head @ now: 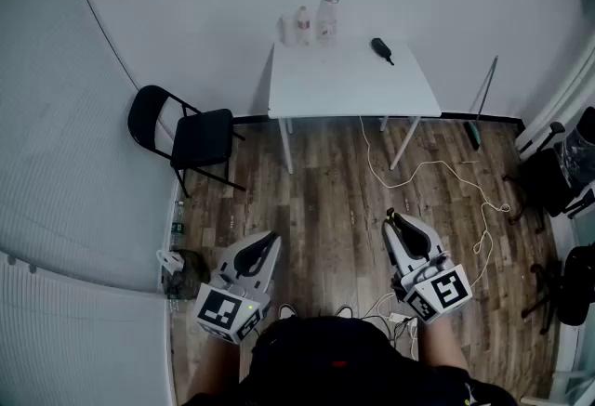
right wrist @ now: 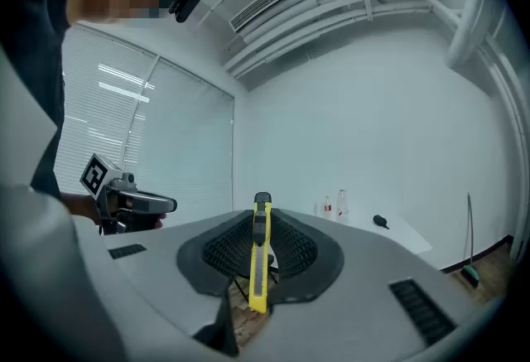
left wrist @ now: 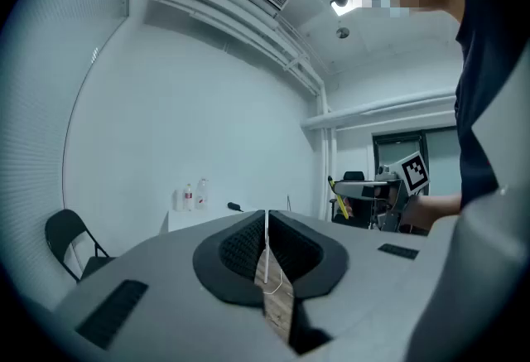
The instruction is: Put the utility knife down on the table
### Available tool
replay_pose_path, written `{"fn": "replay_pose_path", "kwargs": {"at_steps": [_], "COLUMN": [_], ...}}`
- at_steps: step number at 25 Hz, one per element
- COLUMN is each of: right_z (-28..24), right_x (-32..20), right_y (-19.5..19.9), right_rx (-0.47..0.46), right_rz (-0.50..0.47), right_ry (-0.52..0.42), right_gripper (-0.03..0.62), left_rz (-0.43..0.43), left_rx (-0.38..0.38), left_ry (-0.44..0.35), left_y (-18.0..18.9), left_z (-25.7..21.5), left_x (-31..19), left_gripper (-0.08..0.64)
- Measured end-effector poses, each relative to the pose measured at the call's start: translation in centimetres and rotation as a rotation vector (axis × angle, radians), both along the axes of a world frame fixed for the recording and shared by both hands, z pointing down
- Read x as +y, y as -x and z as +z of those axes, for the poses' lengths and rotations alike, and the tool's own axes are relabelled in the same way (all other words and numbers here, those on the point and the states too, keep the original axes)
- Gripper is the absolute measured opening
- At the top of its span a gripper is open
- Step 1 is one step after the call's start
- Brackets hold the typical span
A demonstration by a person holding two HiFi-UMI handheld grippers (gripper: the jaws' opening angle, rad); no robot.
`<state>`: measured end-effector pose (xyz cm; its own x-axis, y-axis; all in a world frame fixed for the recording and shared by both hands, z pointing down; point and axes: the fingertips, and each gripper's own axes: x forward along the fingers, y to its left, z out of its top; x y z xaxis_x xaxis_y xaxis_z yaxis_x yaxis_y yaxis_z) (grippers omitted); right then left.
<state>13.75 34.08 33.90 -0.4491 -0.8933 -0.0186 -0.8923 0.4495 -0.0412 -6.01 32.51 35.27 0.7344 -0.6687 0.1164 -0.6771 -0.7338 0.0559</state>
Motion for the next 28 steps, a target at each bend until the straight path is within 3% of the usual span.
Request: {"fn": "replay_pose_path", "kwargs": {"at_steps": [5,13,17,28], "right_z": [0.3,0.6,0.2,0.5], "right_x": [-0.3,-0.1,0.1,-1.1], "right_y": [0.4,1.3,1.7,6.4], "right_rx": [-0.023,0.028,-0.002,-0.004], "right_rz": [0.012,0.027,0.030,0.024], "right_ry": [0.010,0.011,-0.006,-0.009], "right_gripper": [0.075,0.075,0.074,0.075], "left_rz": [0.004,0.027,0.027,0.025], "left_rx": [0.008,0.011,0.015,0.021], "left_ry": [0.004,0.012,0.013,0.019], "left_y": [0.9,1.0,1.4,6.2], "left_z": [0.5,0.9,0.9,1.5], "left_x": [-0.6,-0.6,-0.4,-1.4], "left_gripper": [0.031,0.031,0.031,0.031]}}
